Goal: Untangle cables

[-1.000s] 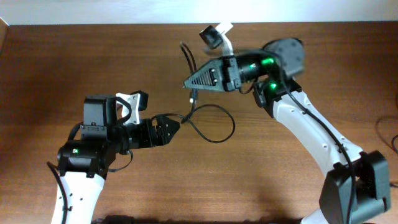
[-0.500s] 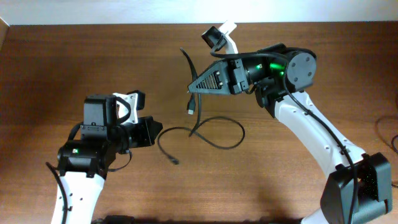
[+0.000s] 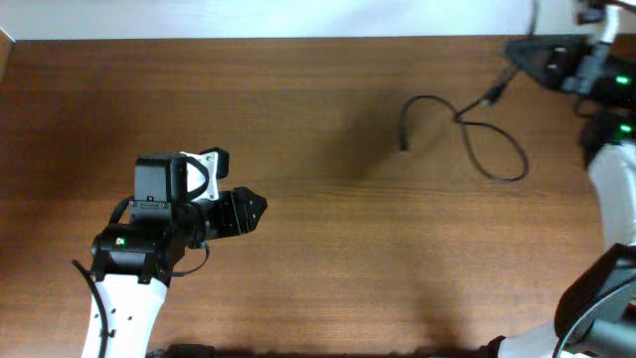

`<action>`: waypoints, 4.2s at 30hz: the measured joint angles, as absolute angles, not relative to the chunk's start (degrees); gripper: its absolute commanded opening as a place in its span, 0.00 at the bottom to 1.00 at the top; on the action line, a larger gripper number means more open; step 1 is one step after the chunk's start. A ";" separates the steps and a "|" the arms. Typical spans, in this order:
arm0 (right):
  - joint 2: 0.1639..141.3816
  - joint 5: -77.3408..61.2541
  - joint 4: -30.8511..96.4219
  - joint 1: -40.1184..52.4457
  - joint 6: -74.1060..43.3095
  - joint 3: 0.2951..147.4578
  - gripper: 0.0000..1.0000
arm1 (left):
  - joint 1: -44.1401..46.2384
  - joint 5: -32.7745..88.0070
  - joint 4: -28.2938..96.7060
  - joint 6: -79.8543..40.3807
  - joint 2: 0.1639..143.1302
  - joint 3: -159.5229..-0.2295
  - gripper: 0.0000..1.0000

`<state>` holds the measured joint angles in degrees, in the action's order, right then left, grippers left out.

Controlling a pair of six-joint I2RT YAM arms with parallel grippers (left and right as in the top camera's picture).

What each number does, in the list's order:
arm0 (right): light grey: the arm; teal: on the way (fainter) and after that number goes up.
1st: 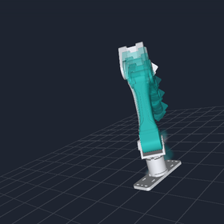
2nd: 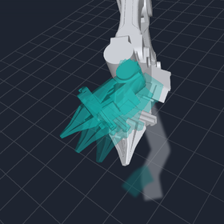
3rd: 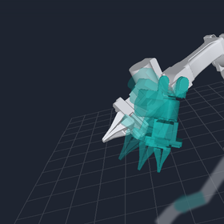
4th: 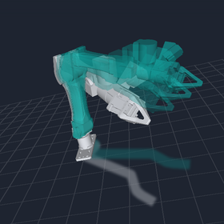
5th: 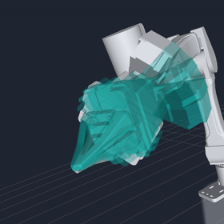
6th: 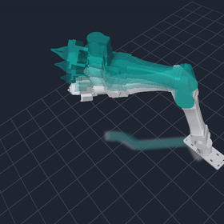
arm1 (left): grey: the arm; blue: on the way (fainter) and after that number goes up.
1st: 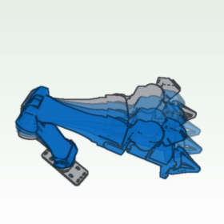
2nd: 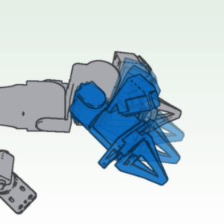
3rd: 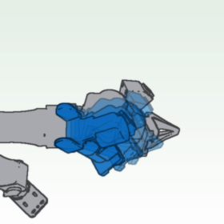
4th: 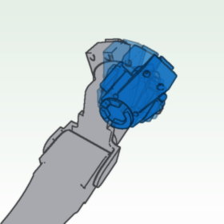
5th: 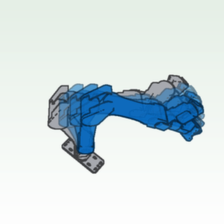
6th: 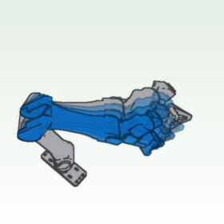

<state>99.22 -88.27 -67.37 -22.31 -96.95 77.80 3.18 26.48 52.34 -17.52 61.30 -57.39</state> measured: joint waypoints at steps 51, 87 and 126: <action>82.91 -24.27 38.35 -28.49 -17.41 81.97 0.99 | 3.18 42.92 25.78 -20.84 70.81 -58.08 0.73; 82.50 -5.80 64.45 6.37 -5.72 72.14 0.99 | 3.07 2.55 58.11 -12.86 43.11 -62.24 0.99; 108.71 -5.80 50.09 6.37 -5.76 71.99 0.99 | 3.07 3.55 27.86 -23.31 32.36 -61.43 0.99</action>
